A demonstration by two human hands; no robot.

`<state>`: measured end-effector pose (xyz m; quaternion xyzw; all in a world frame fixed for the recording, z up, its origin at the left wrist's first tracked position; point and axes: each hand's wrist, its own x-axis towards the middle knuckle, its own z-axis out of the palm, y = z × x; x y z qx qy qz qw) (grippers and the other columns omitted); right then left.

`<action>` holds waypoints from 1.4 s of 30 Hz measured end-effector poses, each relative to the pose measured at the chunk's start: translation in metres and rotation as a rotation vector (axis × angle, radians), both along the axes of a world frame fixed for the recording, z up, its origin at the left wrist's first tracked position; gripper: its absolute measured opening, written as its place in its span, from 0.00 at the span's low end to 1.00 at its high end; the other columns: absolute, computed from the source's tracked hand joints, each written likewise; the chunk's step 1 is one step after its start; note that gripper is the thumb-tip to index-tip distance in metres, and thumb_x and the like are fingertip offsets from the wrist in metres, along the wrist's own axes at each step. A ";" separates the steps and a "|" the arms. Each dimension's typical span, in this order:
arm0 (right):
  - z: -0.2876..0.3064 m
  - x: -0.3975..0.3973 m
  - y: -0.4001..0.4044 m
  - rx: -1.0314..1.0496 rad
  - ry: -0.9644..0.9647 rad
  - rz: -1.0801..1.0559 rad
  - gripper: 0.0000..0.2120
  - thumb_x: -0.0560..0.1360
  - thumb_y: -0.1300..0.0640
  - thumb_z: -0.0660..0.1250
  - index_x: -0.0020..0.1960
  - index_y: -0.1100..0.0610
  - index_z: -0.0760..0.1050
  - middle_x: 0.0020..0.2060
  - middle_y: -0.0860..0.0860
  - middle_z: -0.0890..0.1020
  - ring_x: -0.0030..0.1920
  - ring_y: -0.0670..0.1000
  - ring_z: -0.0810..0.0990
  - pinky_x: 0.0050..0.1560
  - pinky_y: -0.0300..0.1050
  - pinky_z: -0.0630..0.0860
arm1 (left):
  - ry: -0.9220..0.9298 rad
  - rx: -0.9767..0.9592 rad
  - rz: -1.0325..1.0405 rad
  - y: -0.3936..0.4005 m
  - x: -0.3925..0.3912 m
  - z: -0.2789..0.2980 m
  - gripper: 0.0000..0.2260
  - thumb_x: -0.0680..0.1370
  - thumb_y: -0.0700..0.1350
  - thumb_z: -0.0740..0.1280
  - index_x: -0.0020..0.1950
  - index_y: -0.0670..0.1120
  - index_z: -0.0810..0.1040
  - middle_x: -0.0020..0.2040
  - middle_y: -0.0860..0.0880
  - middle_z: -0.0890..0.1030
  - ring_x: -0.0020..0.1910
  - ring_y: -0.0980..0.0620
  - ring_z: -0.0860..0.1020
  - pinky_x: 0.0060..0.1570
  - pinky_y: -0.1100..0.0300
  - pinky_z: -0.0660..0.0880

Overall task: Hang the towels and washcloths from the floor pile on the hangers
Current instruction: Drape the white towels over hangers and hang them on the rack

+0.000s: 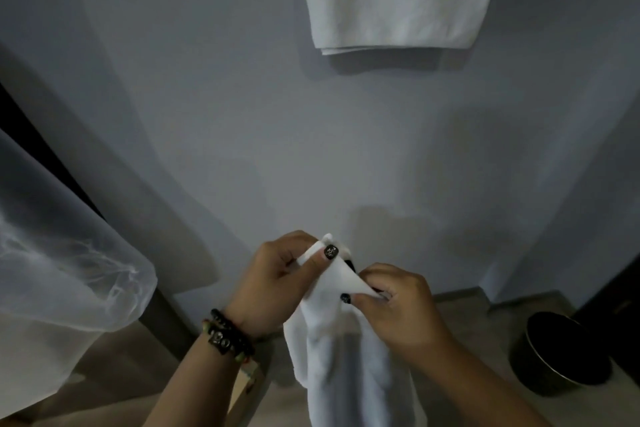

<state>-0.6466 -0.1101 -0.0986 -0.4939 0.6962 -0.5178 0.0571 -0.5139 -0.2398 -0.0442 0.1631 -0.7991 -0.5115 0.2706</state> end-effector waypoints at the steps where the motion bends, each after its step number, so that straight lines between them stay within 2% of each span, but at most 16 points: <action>1: 0.000 -0.001 0.003 -0.001 0.010 -0.025 0.17 0.66 0.47 0.64 0.31 0.62 0.74 0.27 0.50 0.74 0.30 0.49 0.74 0.29 0.35 0.67 | 0.014 0.031 -0.017 0.000 -0.005 0.001 0.15 0.75 0.56 0.65 0.40 0.45 0.83 0.43 0.47 0.81 0.42 0.50 0.81 0.43 0.55 0.76; 3: 0.002 -0.002 0.010 0.007 0.030 -0.063 0.17 0.67 0.46 0.64 0.32 0.61 0.75 0.27 0.48 0.74 0.31 0.46 0.74 0.30 0.29 0.65 | 0.048 0.121 -0.066 0.005 -0.014 0.002 0.13 0.76 0.52 0.67 0.39 0.44 0.84 0.43 0.45 0.80 0.42 0.50 0.81 0.43 0.59 0.75; 6: 0.002 -0.003 0.019 0.039 0.012 -0.066 0.14 0.71 0.49 0.67 0.39 0.61 0.79 0.33 0.49 0.80 0.37 0.45 0.78 0.34 0.29 0.72 | 0.091 0.183 -0.130 0.013 -0.025 0.004 0.13 0.76 0.47 0.66 0.40 0.38 0.83 0.44 0.41 0.79 0.43 0.46 0.80 0.45 0.58 0.75; 10: -0.001 -0.004 0.020 0.097 -0.239 0.062 0.12 0.74 0.50 0.70 0.54 0.57 0.78 0.46 0.48 0.82 0.46 0.43 0.82 0.45 0.34 0.78 | 0.160 0.274 -0.178 0.016 -0.032 0.010 0.13 0.75 0.45 0.66 0.41 0.34 0.82 0.44 0.37 0.77 0.44 0.46 0.78 0.45 0.59 0.74; 14: -0.015 -0.007 0.005 0.265 -0.460 0.068 0.19 0.71 0.44 0.72 0.58 0.51 0.76 0.50 0.47 0.83 0.50 0.45 0.82 0.51 0.44 0.81 | 0.188 0.258 -0.172 0.005 -0.030 0.022 0.13 0.74 0.50 0.69 0.40 0.40 0.84 0.42 0.41 0.78 0.42 0.49 0.79 0.42 0.61 0.73; 16: -0.022 -0.007 -0.007 0.298 -0.431 0.047 0.23 0.68 0.42 0.73 0.58 0.51 0.75 0.51 0.47 0.82 0.50 0.45 0.82 0.54 0.49 0.80 | 0.190 0.268 -0.156 -0.004 -0.025 0.024 0.16 0.71 0.54 0.71 0.41 0.41 0.85 0.41 0.41 0.78 0.41 0.48 0.78 0.42 0.58 0.73; 19: -0.023 -0.006 -0.022 0.355 -0.377 0.050 0.23 0.68 0.42 0.74 0.59 0.46 0.70 0.58 0.46 0.75 0.55 0.45 0.78 0.57 0.44 0.77 | 0.197 0.238 -0.141 -0.015 -0.011 0.026 0.18 0.71 0.56 0.71 0.42 0.40 0.85 0.41 0.41 0.78 0.42 0.46 0.78 0.44 0.53 0.72; 22: -0.029 -0.010 -0.034 0.469 -0.262 0.084 0.41 0.60 0.29 0.69 0.68 0.41 0.65 0.65 0.43 0.62 0.66 0.47 0.70 0.68 0.46 0.68 | 0.202 0.193 -0.136 -0.019 0.005 0.029 0.10 0.75 0.48 0.70 0.37 0.46 0.85 0.38 0.49 0.77 0.39 0.53 0.76 0.42 0.60 0.71; 24: -0.034 -0.010 -0.044 0.519 -0.202 0.078 0.50 0.54 0.24 0.67 0.72 0.41 0.61 0.69 0.41 0.58 0.69 0.47 0.65 0.71 0.48 0.65 | 0.208 0.157 -0.116 -0.022 0.017 0.030 0.13 0.77 0.44 0.68 0.32 0.51 0.83 0.35 0.53 0.75 0.36 0.57 0.74 0.40 0.65 0.70; 26: -0.037 -0.007 -0.054 0.525 -0.203 0.069 0.56 0.50 0.21 0.67 0.73 0.41 0.59 0.70 0.39 0.54 0.70 0.48 0.63 0.71 0.47 0.64 | 0.225 0.143 -0.081 -0.028 0.030 0.030 0.13 0.76 0.48 0.69 0.32 0.50 0.83 0.35 0.53 0.74 0.36 0.57 0.73 0.39 0.66 0.69; 29: -0.037 -0.002 -0.066 0.443 -0.189 0.012 0.45 0.59 0.33 0.75 0.69 0.49 0.65 0.64 0.42 0.60 0.63 0.48 0.72 0.67 0.44 0.69 | 0.276 0.150 -0.012 -0.037 0.050 0.027 0.15 0.70 0.59 0.73 0.33 0.48 0.82 0.35 0.52 0.74 0.36 0.55 0.72 0.41 0.62 0.68; 31: -0.039 0.001 -0.075 0.413 -0.086 -0.047 0.33 0.66 0.45 0.76 0.67 0.54 0.69 0.61 0.46 0.64 0.59 0.49 0.75 0.63 0.40 0.71 | 0.320 0.195 0.046 -0.040 0.062 0.026 0.17 0.68 0.60 0.74 0.34 0.46 0.83 0.36 0.50 0.75 0.38 0.53 0.73 0.43 0.56 0.67; 33: -0.038 0.003 -0.086 0.422 0.012 -0.101 0.28 0.69 0.49 0.75 0.65 0.56 0.72 0.58 0.50 0.70 0.58 0.52 0.77 0.60 0.39 0.71 | 0.361 0.230 0.098 -0.044 0.073 0.026 0.21 0.67 0.60 0.75 0.36 0.40 0.83 0.38 0.47 0.77 0.41 0.49 0.74 0.46 0.51 0.67; 35: -0.034 0.004 -0.096 0.447 0.051 -0.146 0.27 0.69 0.48 0.75 0.65 0.56 0.74 0.57 0.52 0.74 0.58 0.54 0.77 0.59 0.43 0.73 | 0.389 0.247 0.152 -0.047 0.084 0.026 0.26 0.66 0.60 0.76 0.38 0.35 0.82 0.39 0.44 0.76 0.42 0.48 0.73 0.47 0.48 0.66; 38: -0.028 0.000 -0.103 0.520 0.076 -0.246 0.28 0.64 0.39 0.75 0.60 0.50 0.76 0.56 0.49 0.72 0.59 0.53 0.75 0.60 0.49 0.70 | 0.418 0.251 0.223 -0.052 0.101 0.029 0.26 0.65 0.59 0.77 0.38 0.34 0.81 0.40 0.42 0.76 0.43 0.46 0.72 0.48 0.46 0.65; 42: -0.019 -0.012 -0.109 0.595 0.108 -0.319 0.38 0.56 0.29 0.73 0.59 0.49 0.74 0.59 0.47 0.68 0.62 0.52 0.66 0.58 0.49 0.62 | 0.454 0.250 0.293 -0.058 0.126 0.033 0.27 0.64 0.59 0.78 0.43 0.35 0.83 0.44 0.39 0.76 0.47 0.43 0.73 0.52 0.44 0.68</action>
